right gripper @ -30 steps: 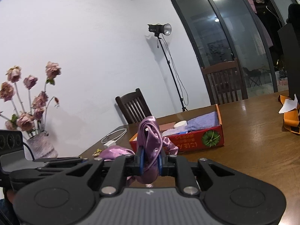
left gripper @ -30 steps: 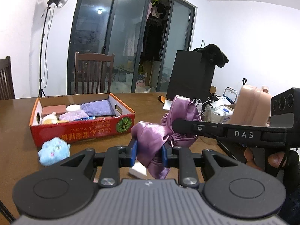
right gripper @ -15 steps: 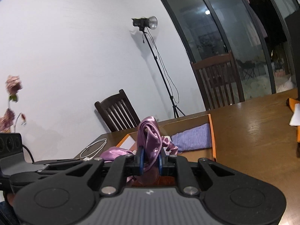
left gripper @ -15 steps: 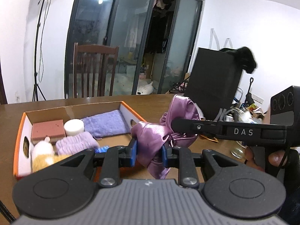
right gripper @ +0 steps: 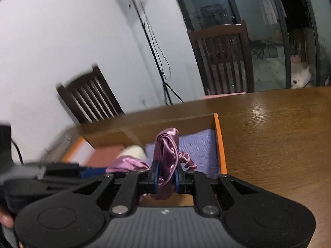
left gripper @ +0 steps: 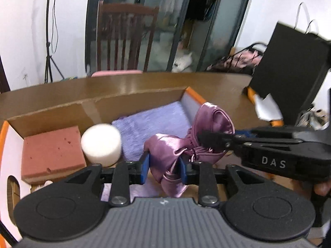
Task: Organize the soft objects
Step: 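Carry the pink satin bow into the box and open the left gripper, then move the left gripper back over the table while the right gripper approaches the clear packet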
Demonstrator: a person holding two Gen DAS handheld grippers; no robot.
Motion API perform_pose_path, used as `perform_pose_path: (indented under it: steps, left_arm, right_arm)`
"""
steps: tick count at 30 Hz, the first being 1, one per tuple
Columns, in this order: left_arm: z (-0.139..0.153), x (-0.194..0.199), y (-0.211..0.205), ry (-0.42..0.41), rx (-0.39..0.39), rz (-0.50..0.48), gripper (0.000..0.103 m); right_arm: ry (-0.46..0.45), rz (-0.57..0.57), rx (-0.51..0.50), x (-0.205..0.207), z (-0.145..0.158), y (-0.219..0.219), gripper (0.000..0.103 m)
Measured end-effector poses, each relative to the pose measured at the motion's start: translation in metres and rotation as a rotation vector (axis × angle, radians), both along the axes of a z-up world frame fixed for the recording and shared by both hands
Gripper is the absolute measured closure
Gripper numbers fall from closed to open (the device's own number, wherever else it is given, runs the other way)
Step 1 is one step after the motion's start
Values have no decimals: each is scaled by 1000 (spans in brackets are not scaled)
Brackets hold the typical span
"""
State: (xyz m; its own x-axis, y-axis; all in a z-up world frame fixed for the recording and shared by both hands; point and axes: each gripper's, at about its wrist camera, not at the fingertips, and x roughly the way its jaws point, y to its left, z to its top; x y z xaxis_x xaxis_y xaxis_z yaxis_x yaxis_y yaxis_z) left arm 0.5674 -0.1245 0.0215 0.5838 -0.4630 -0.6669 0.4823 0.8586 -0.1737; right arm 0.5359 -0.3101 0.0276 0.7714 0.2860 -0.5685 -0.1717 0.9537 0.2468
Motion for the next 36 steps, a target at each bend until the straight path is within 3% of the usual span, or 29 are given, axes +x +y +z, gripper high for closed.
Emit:
perform_pose_path:
  steps: [1, 4, 5, 7, 12, 18, 26, 31, 36]
  left_arm:
    - [-4, 2, -1, 2, 25, 4, 57]
    - [-4, -5, 5, -38, 38, -10, 46]
    - [0, -10, 8, -55, 37, -14, 46]
    - [9, -20, 12, -96, 45, -15, 42]
    - [38, -46, 27, -164, 63, 0, 41]
    - [80, -96, 58, -238, 77, 37, 38]
    - [125, -192, 95, -345, 66, 91, 26]
    - [114, -266, 115, -384, 22, 150, 25]
    - [74, -339, 127, -365, -23, 202, 20]
  right_arm:
    - [8, -6, -21, 3, -3, 4, 86]
    - [38, -7, -81, 10, -8, 15, 84]
    - [36, -7, -99, 10, -8, 17, 82]
    - [43, -3, -110, 8, -7, 19, 65]
    - [-11, -19, -119, -5, 18, 7, 64]
    - [-103, -16, -149, -53, 67, -4, 62]
    - [-218, -1, -160, -142, 120, -11, 55]
    - [-293, 48, -129, -212, 117, -8, 48]
    - [-304, 83, -147, -284, 86, 8, 48]
